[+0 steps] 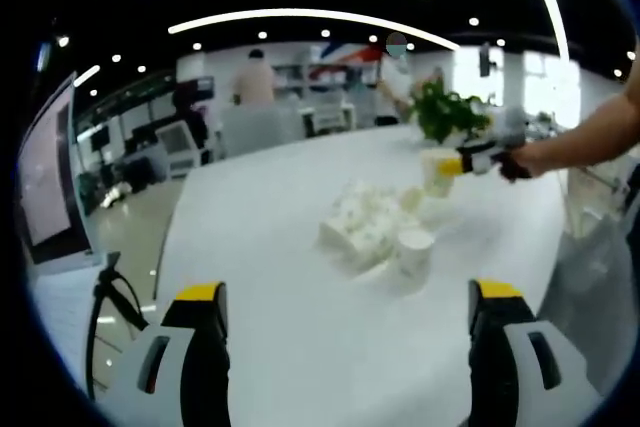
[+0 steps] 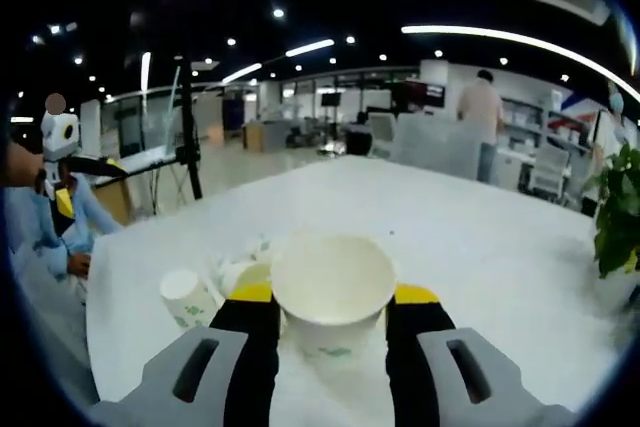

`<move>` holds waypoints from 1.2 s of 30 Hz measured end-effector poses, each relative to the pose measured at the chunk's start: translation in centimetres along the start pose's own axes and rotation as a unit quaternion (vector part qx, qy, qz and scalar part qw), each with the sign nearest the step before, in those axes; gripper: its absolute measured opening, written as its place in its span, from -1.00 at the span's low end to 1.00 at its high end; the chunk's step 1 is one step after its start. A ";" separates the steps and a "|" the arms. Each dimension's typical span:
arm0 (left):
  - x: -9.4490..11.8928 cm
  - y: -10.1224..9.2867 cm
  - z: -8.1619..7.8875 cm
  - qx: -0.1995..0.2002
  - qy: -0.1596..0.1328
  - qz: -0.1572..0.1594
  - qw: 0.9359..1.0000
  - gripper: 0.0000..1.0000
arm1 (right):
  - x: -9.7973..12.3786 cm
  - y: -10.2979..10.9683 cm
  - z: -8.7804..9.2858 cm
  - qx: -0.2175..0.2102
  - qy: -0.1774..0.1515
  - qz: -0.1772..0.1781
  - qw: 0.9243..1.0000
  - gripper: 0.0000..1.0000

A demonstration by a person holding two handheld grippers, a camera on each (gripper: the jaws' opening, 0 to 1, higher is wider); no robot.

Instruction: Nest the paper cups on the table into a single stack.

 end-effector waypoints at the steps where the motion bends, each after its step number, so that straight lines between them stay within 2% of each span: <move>1: 0.0 -0.1 0.0 -0.001 0.000 0.001 1.000 0.97 | 0.0 0.0 0.0 0.000 0.000 0.000 1.000 -0.23; 11: 0.2 -0.3 0.1 0.000 0.005 0.007 1.000 0.97 | 1.2 1.0 -0.7 0.003 -0.011 -0.009 1.000 -0.23; 19: 0.2 -0.3 -0.1 0.006 -0.002 0.003 1.000 0.97 | 2.3 1.9 -1.1 -0.003 -0.020 -0.017 1.000 -0.23; 33: 0.2 -0.6 -0.1 0.001 -0.005 0.001 1.000 0.97 | 4.1 3.2 -0.9 -0.005 -0.025 -0.024 0.999 -0.24; 36: 0.3 -0.6 -0.1 0.011 -0.007 0.004 1.000 0.97 | 4.7 3.8 -1.0 -0.004 -0.024 -0.027 0.999 -0.24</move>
Point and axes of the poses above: the point that each gripper's makers call its tool centre point, and the gripper's own axes: x roughly backward along the fingers, y roughly to its left, z roughly out of its underside, the point moved 4 cm from there along x, roughly backward along the fingers, and after that the axes turned 15 degrees about z, right-handed, at the moved point
